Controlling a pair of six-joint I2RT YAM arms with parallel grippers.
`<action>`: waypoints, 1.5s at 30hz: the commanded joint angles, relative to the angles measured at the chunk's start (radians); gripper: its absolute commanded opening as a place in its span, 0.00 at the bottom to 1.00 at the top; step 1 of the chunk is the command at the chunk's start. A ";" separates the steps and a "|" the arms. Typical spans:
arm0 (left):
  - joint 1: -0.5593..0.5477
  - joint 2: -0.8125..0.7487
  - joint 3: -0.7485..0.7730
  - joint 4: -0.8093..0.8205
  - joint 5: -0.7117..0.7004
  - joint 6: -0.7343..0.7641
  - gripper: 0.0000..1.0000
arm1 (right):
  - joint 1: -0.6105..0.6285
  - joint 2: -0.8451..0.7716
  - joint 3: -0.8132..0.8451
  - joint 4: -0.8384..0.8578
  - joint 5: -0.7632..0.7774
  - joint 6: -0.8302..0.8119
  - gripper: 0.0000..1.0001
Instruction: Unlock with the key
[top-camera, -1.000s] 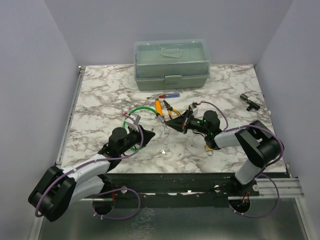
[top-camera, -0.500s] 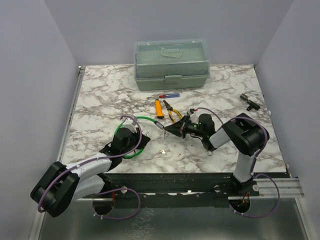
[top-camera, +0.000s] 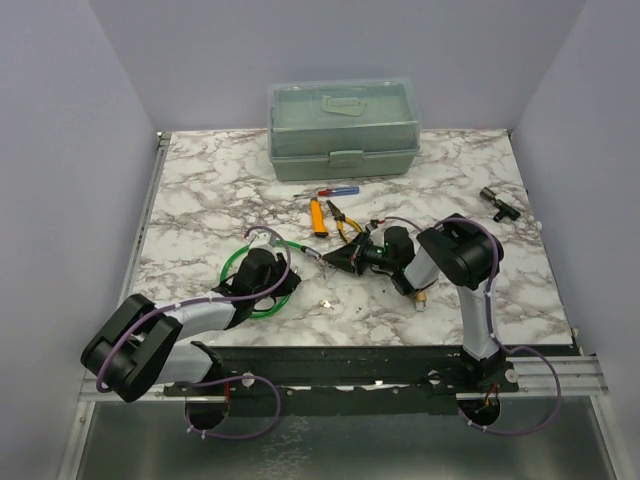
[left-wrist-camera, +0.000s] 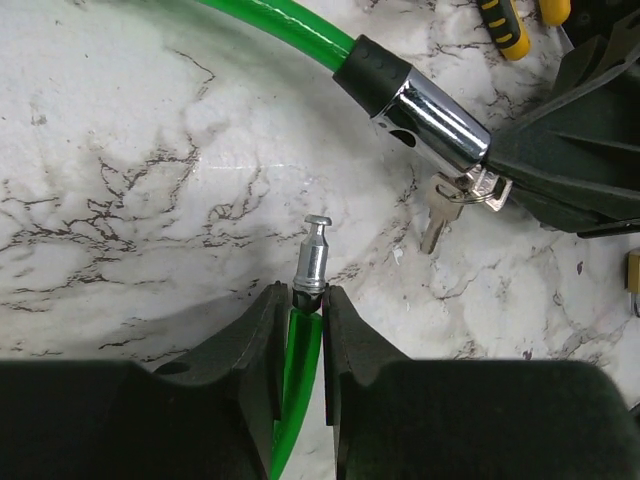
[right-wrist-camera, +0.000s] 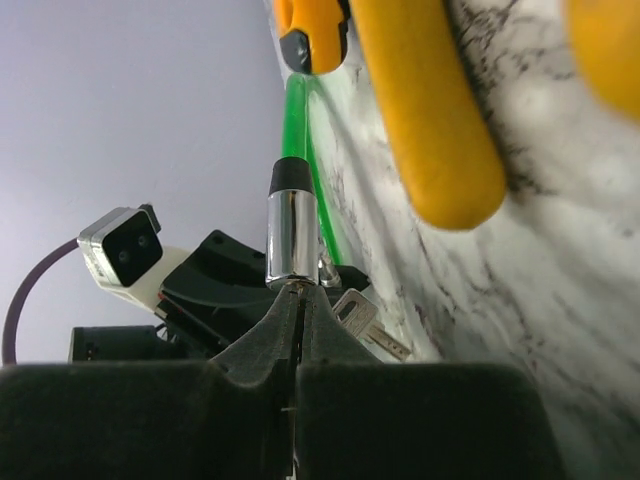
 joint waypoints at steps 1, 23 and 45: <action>0.002 0.028 0.017 -0.032 -0.068 -0.032 0.26 | -0.002 0.035 0.041 0.034 -0.005 -0.046 0.01; 0.003 -0.012 0.074 -0.126 -0.135 -0.017 0.44 | -0.003 -0.142 0.079 -0.404 0.097 -0.324 0.46; 0.010 -0.189 0.234 -0.509 -0.255 -0.037 0.88 | -0.003 -0.723 0.131 -1.406 0.620 -0.683 0.96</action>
